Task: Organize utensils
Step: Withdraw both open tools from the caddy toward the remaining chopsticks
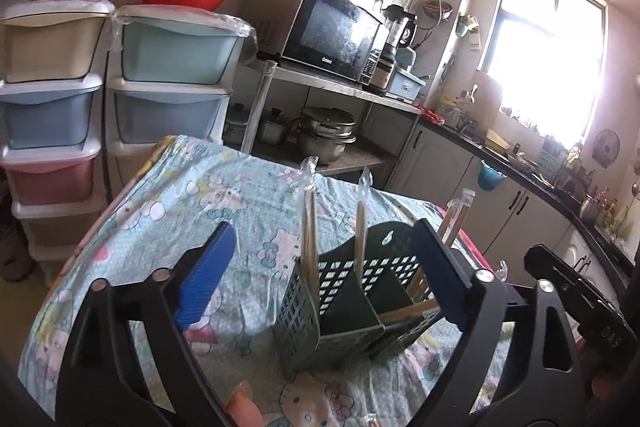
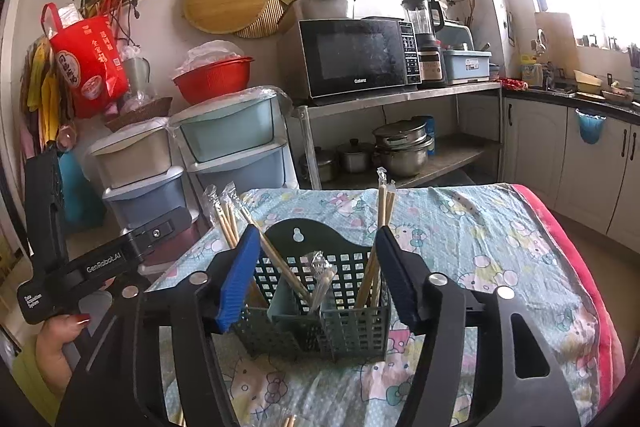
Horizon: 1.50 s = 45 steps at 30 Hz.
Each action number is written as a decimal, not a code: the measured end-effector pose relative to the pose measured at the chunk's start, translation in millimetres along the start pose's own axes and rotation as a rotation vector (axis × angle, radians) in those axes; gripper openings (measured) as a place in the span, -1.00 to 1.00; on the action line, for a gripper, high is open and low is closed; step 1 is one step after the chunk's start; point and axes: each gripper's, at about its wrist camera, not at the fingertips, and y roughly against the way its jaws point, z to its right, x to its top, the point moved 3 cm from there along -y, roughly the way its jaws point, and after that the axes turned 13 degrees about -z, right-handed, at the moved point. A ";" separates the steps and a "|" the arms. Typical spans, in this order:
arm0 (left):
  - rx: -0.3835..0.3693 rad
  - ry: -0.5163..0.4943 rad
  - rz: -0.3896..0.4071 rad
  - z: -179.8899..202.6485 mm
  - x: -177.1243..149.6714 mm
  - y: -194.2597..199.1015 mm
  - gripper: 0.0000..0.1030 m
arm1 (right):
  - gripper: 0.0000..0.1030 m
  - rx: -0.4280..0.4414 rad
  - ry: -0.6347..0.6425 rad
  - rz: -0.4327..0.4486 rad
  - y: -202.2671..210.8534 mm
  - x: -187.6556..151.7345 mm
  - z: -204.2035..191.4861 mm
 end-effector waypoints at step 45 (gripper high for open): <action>0.016 -0.028 -0.091 1.6 -73.4 34.8 0.79 | 0.45 -0.010 0.068 -0.046 49.5 -56.6 -10.5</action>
